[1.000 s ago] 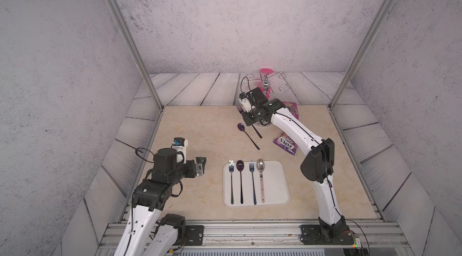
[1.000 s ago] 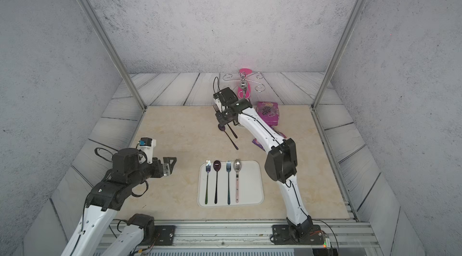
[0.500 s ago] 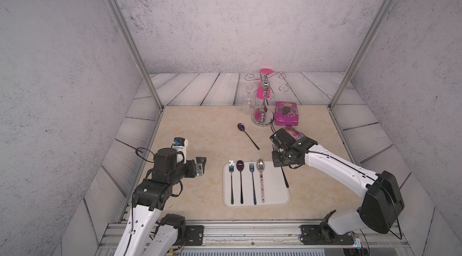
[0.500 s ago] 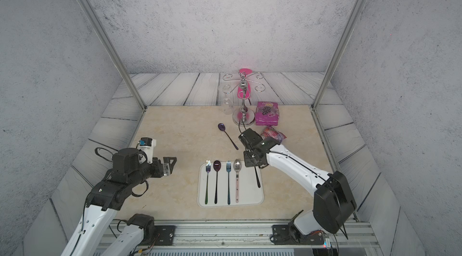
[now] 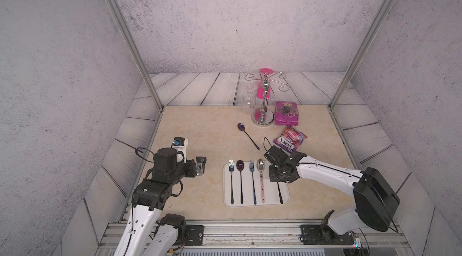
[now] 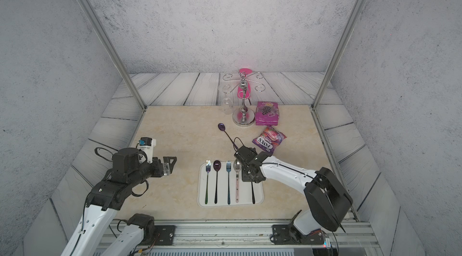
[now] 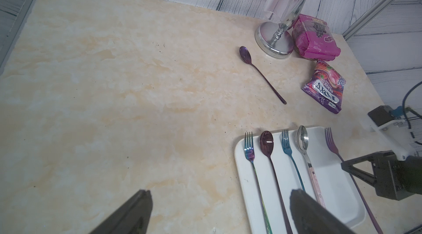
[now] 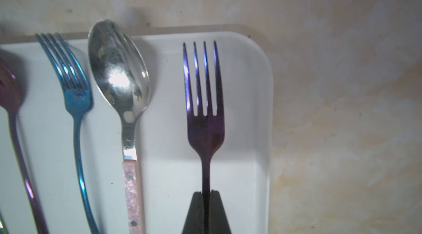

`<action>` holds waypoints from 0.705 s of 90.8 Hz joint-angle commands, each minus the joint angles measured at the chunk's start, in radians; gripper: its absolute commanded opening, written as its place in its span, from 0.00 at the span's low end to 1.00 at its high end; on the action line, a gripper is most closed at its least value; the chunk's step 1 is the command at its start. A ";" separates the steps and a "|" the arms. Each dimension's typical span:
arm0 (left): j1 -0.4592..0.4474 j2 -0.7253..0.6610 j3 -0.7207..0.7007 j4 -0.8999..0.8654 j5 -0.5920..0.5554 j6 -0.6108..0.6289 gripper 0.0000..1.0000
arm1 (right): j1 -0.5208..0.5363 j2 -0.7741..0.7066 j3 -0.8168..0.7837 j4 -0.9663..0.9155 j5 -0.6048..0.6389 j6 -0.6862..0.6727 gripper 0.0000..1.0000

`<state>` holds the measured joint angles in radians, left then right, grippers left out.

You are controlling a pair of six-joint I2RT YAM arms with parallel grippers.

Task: Set the spoon and fork side by side
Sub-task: Place the fork on the tray.

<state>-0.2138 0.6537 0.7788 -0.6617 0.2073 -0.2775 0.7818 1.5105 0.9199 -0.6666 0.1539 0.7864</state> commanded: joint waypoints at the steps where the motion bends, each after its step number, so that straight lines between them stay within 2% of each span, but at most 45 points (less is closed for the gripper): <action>1: -0.005 -0.012 -0.008 0.004 0.007 -0.005 1.00 | 0.010 0.039 0.023 0.031 -0.015 0.021 0.00; 64: -0.005 -0.009 -0.009 0.004 0.010 -0.005 1.00 | 0.011 0.112 0.042 0.066 0.010 0.004 0.00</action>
<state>-0.2138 0.6502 0.7788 -0.6617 0.2127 -0.2775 0.7883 1.6203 0.9455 -0.5926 0.1417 0.7929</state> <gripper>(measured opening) 0.995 0.050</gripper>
